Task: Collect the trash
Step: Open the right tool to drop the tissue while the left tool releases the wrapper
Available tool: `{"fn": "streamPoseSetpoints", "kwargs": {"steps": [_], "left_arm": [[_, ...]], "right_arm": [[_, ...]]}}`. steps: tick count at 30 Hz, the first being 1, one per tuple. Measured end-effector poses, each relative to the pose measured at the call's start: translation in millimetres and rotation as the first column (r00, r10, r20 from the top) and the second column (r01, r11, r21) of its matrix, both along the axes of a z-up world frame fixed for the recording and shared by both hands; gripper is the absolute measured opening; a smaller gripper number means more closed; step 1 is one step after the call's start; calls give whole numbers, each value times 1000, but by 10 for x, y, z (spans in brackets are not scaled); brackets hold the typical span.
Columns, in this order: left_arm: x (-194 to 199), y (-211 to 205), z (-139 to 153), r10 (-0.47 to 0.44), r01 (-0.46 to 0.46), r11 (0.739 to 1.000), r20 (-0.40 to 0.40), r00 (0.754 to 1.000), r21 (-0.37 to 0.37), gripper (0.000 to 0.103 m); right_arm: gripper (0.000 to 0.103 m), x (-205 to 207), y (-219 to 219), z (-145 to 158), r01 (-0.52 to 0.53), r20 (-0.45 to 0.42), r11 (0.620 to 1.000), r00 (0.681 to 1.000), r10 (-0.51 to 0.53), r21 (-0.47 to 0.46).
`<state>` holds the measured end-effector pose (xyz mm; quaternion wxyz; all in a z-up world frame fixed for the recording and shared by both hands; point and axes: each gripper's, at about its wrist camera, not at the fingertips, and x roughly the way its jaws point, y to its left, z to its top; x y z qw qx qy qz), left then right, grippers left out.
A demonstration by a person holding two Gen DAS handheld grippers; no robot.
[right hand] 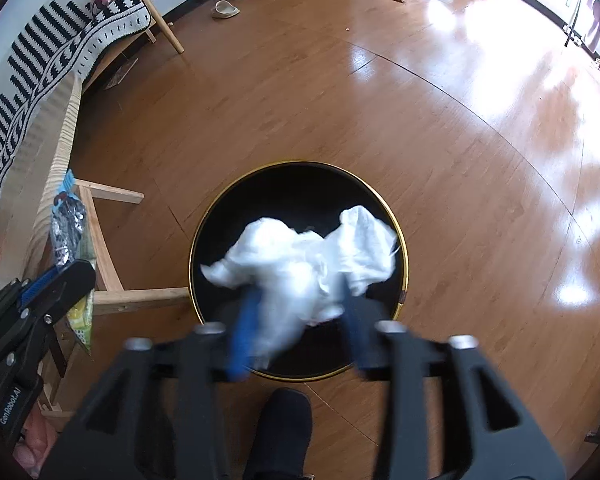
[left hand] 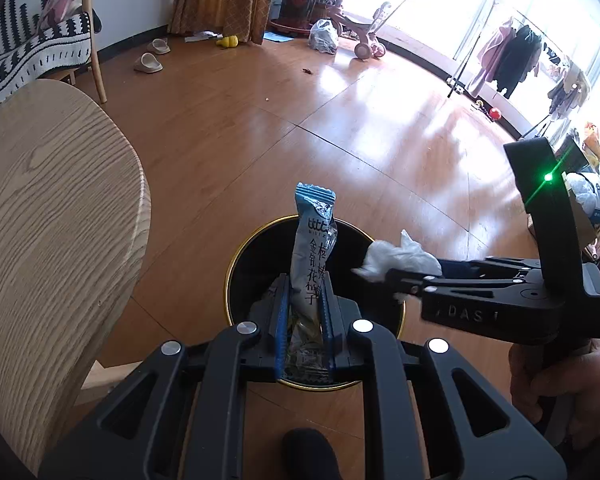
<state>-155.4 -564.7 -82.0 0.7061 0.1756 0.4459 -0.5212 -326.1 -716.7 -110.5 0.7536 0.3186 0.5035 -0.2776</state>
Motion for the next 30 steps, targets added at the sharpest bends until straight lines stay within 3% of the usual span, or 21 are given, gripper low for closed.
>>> {"fn": "streamPoseSetpoints", "kwargs": {"steps": [9,19,21,23,24,30], "left_arm": [[-23,2,-16,-2,2,1000,-6,1000,1,14],[-72,-144,-151,-42,41,999,-69,997,-6,14],[-94,-190,-161,-45,44,999,-65,997,-9,24],[-110,-208,-165,-36,35,999,-66,997,-10,72],[-115,-198,-146,-22,21,1000,-56,998,-19,77],[-61,-81,0,-11,10,1000,-33,999,-28,79]], "right_arm": [[68,-8,-11,47,12,5,1000,1000,-12,-13],[72,-203,-134,224,121,39,991,992,-119,-50],[75,-256,-163,271,143,47,988,989,-141,-65],[76,-285,-186,318,155,56,985,987,-151,-79],[77,-297,-198,333,160,62,984,986,-155,-83],[78,-224,-156,395,155,67,984,987,-150,-91]]}}
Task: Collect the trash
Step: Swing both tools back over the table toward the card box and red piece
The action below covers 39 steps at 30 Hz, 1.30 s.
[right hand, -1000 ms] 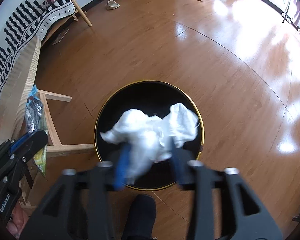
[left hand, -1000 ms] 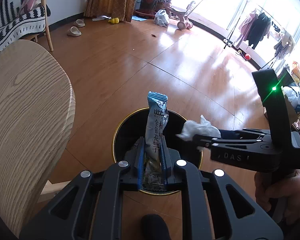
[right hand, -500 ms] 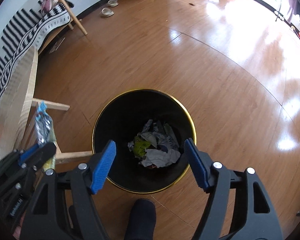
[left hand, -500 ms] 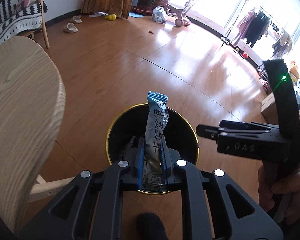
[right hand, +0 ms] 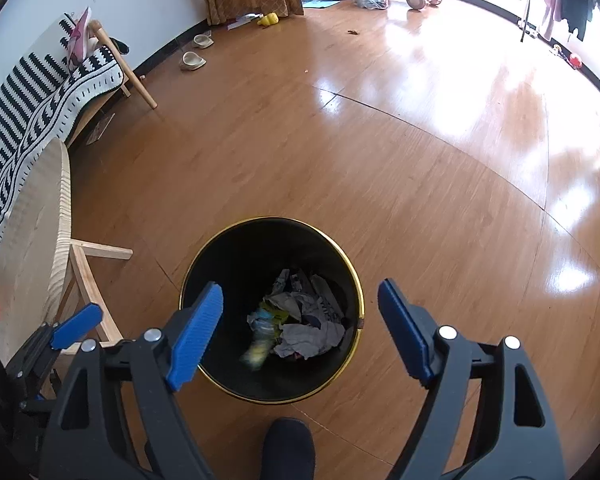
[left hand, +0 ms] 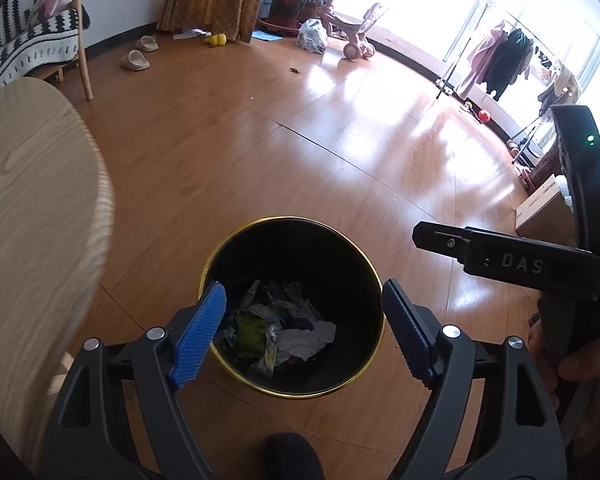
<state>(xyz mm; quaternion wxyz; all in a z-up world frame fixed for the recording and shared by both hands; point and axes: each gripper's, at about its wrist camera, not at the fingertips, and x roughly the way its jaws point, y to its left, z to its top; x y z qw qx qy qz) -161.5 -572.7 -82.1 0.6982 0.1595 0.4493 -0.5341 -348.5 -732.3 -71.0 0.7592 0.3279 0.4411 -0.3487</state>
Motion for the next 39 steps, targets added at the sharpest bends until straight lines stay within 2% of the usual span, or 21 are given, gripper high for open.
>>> {"fn": "streamPoseSetpoints", "kwargs": {"steps": [2,6,8,10,12,14,17,18,19,22,23,24,25,28,30,35,39], "left_arm": [[85,105,86,24,-24,1000,16,1000,1,87],[346,442,343,94,-94,996,47,994,-13,90],[558,719,479,160,-159,987,81,984,-15,92],[759,980,575,235,-236,972,124,964,-4,92],[1028,1331,670,326,-330,944,153,933,3,92],[1336,1727,733,426,-435,900,173,888,16,92],[1800,2378,806,567,-583,812,206,797,20,92],[1971,2621,830,618,-636,771,217,756,19,92],[2059,2772,844,647,-666,746,219,730,17,92],[2578,3530,842,787,-806,592,203,582,15,92],[2679,3700,820,814,-834,552,209,543,18,92],[2817,3917,789,845,-867,497,215,490,23,92],[2952,4107,748,869,-890,454,209,449,27,92],[3223,4491,624,906,-927,371,200,373,45,92],[3409,4647,487,910,-934,349,210,358,76,92],[3722,4821,323,913,-936,335,209,350,107,92],[3739,4873,227,911,-932,340,203,360,126,92]], "right_arm": [[81,107,82,71,-19,3,1000,1000,19,-16],[84,413,288,273,-73,21,996,997,74,-56],[84,631,447,376,-116,32,991,992,119,-71],[86,918,672,479,-173,43,981,983,177,-89],[88,1172,867,542,-221,48,970,973,227,-100],[88,1491,1132,587,-281,52,955,957,287,-100],[88,1995,1583,654,-378,49,920,922,384,-101],[88,2136,1730,678,-408,48,907,909,414,-105],[88,2272,1873,701,-436,48,893,895,443,-110],[88,2712,2378,722,-523,39,845,847,530,-114],[88,2797,2479,713,-539,36,835,837,546,-112],[88,2921,2624,701,-562,31,820,823,568,-108],[88,3041,2759,692,-584,26,805,808,589,-104],[88,3317,3118,652,-631,18,770,773,635,-93],[88,3469,3284,618,-656,13,750,752,659,-89],[88,3826,3589,544,-696,22,715,715,699,-69],[88,4061,3817,512,-727,24,682,682,731,-77]]}}
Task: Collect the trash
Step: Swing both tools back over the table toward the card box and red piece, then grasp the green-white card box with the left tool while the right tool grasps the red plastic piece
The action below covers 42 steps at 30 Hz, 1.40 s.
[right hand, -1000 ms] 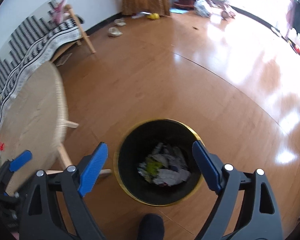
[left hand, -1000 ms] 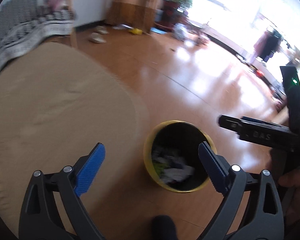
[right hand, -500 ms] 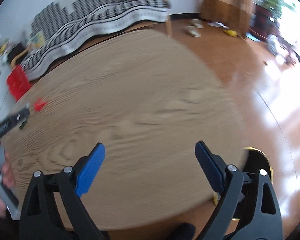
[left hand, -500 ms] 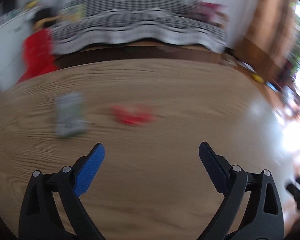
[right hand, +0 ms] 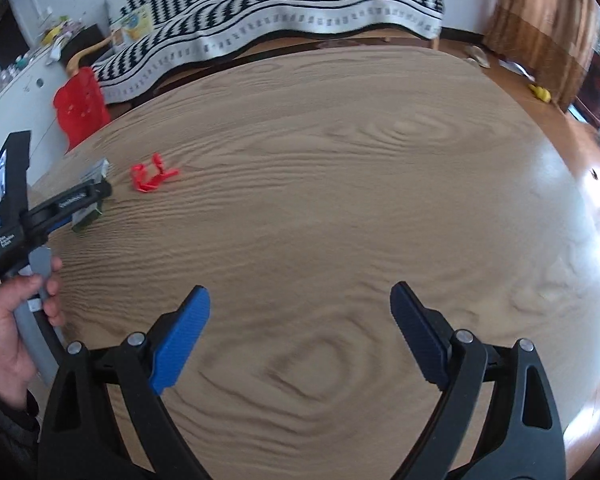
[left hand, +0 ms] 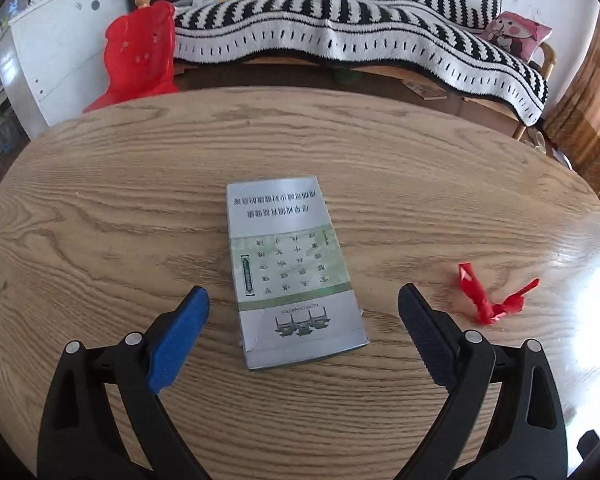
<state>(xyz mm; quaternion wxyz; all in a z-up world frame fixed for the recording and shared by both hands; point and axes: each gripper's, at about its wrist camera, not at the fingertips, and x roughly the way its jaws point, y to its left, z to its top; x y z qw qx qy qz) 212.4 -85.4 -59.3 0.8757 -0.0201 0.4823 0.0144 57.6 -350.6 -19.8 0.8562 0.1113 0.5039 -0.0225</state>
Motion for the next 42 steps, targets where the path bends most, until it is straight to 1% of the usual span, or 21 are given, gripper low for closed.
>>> {"fn": "streamPoseSetpoints", "kwargs": {"steps": [1,2,3,4,8,10,12,15,16,17,20,22,25,26,27,30,34,37,38,40,42], "left_arm": [[-19,-7,3,-9,9,1000,11,1000,8,89],[-25,2,12,-15,14,1000,17,1000,19,80],[-34,5,19,-21,20,999,27,999,43,73],[-52,19,33,-31,29,999,37,999,43,60],[-120,161,57,-46,46,999,10,999,-4,59],[-187,220,92,-49,49,999,6,999,-13,59],[-290,308,170,-53,53,999,17,998,-12,59],[-444,422,261,-64,65,998,31,997,-16,59],[-474,451,275,-66,66,998,33,997,-17,59],[-529,497,290,-66,67,998,35,997,-19,59],[-606,585,292,-76,77,997,29,997,-30,59],[-619,644,279,-81,81,996,27,996,-23,59],[-639,715,262,-84,85,996,21,996,-17,59],[-641,737,259,-83,83,996,20,996,-18,59],[-640,742,264,-82,82,996,19,996,-20,59],[-648,722,290,-89,89,996,20,996,-28,59],[-726,546,350,-127,128,991,30,991,-29,59],[-809,344,393,-168,169,985,36,985,-28,59],[-862,214,413,-193,194,981,41,980,-26,59],[-934,39,438,-225,226,974,47,973,-24,59],[-1046,-244,475,-277,278,960,51,960,-23,59]], "right_arm": [[88,81,90,-9,-16,2,1000,1000,16,-1],[88,146,147,-18,-27,6,1000,1000,27,-1],[88,213,223,-26,-38,10,999,999,38,-5],[88,281,288,-37,-49,10,999,999,49,-10],[88,578,571,-101,-86,11,996,996,87,-29],[88,765,699,-156,-98,4,995,995,98,-16],[88,900,784,-201,-100,2,995,995,100,-26],[91,1053,895,-236,-96,14,993,995,98,-68],[92,1166,982,-258,-93,25,990,995,96,-107],[92,1166,982,-258,-93,25,990,995,96,-107],[91,1368,1114,-280,-95,39,987,994,101,-132],[87,1477,1198,-293,-101,42,982,993,108,-158],[66,1512,1273,-268,-115,58,980,990,125,-161],[45,1512,1299,-247,-124,66,979,989,136,-160],[33,1503,1319,-232,-134,70,978,987,147,-158],[29,1445,1351,-212,-151,61,975,985,163,-160],[29,1273,1239,-171,-152,52,983,986,158,-101],[29,1049,1076,-60,-133,62,984,988,141,-117],[29,966,1002,-20,-125,66,985,989,134,-118],[29,758,792,81,-98,74,987,991,108,-124],[29,519,525,180,-58,82,990,994,69,-131]]}}
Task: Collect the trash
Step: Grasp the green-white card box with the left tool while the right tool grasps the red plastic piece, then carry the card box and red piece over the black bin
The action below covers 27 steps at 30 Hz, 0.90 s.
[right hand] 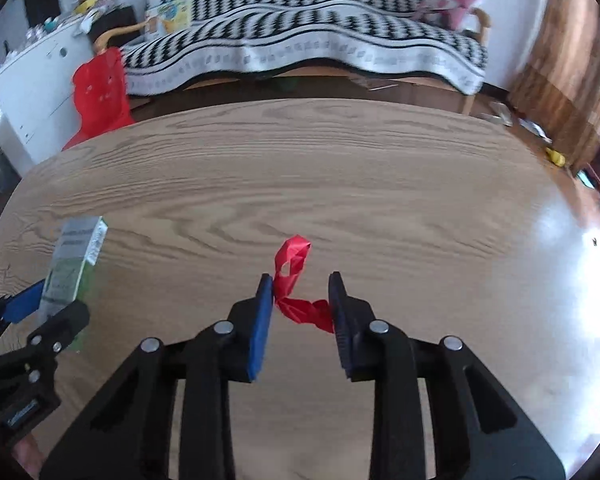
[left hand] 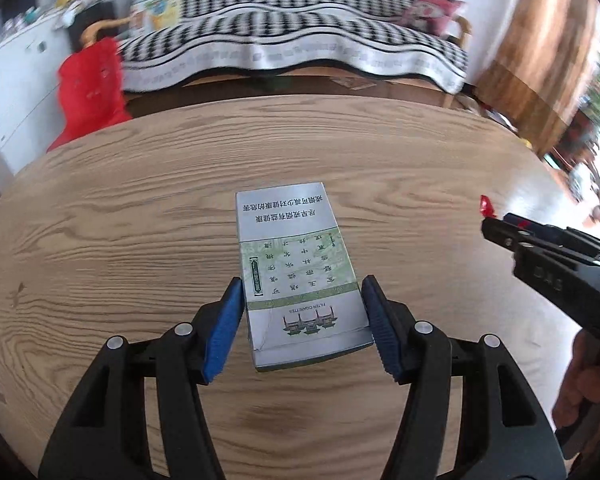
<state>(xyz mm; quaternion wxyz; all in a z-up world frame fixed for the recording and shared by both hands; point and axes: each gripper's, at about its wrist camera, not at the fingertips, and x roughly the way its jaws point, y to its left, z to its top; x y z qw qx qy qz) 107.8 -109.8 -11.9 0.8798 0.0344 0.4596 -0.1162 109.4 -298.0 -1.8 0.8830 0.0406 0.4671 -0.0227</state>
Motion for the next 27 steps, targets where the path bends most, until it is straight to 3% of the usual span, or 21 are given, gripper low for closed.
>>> {"fn": "streamPoseSetpoints", "kwargs": {"steps": [7,11,16,25,27], "left_arm": [[-464,-1051,130,-175,176,984,20,984,-29,59],[-874,-1796,192,-303,305,951,35,952,-58,59],[-1418,-2585,190,-456,459,886,58,888,-72,59],[-2425,-3766,22,-688,691,719,60,723,-83,59],[-2548,-3924,-55,-716,717,692,48,696,-85,59]], "right_arm": [[29,-960,-1138,179,180,-1,984,984,-180,3],[29,-1644,-1874,217,306,-1,952,952,-306,0],[29,-2454,-2609,178,437,-6,900,900,-437,8],[29,-3831,-3632,-142,620,-65,783,784,-617,47],[29,-4082,-3816,-250,645,-85,762,764,-640,56]]}}
